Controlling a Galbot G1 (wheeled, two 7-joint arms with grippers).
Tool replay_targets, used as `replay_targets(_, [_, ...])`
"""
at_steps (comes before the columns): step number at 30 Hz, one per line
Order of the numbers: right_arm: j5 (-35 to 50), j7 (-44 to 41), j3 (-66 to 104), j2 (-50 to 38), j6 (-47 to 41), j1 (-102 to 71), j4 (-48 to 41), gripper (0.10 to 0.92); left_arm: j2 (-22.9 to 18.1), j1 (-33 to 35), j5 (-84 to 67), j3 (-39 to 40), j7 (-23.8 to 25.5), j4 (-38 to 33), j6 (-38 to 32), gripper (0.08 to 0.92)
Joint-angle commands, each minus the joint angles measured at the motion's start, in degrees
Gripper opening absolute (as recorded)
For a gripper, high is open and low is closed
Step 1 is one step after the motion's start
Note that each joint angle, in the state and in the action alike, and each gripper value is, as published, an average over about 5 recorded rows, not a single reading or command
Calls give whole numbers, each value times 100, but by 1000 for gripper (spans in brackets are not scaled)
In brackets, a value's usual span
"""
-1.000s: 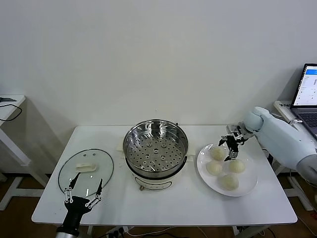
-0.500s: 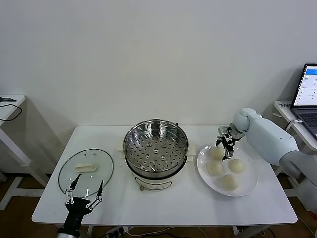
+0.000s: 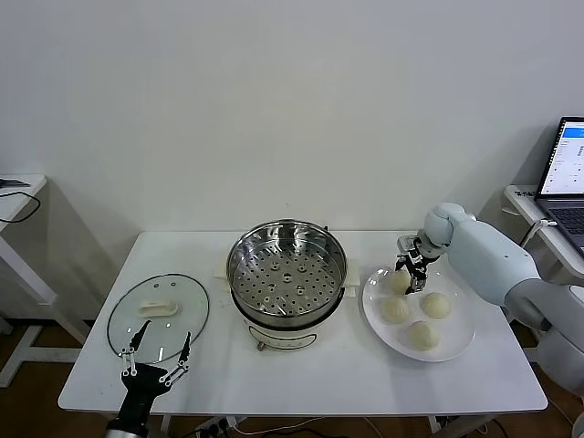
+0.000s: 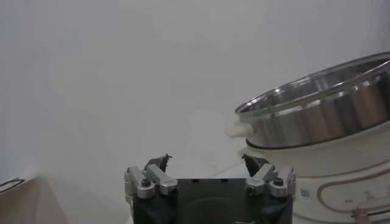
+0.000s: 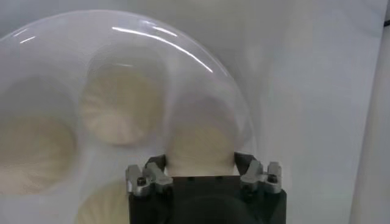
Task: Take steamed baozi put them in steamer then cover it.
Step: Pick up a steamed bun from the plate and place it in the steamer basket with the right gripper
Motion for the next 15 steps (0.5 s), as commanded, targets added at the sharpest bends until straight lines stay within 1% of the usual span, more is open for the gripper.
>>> replay_targets(1, [144,-115,-102,-148,-2,224,464,667,28,-3,-2,-4,2,-8,14,823])
replay_targets(4, [345,-336,-211,-357,147,615,1036,662,50,-2,-5,-7,-2,-46,28,823])
replay_targets(8, [461,-455,-411,-437,886,1271,1666,662,57,10,-6,27,-9,-77,36,823])
replay_targets(15, [532,-430,-966,101,2315,2362,2277,669,82,28,-6,49,-21,-78,19,823])
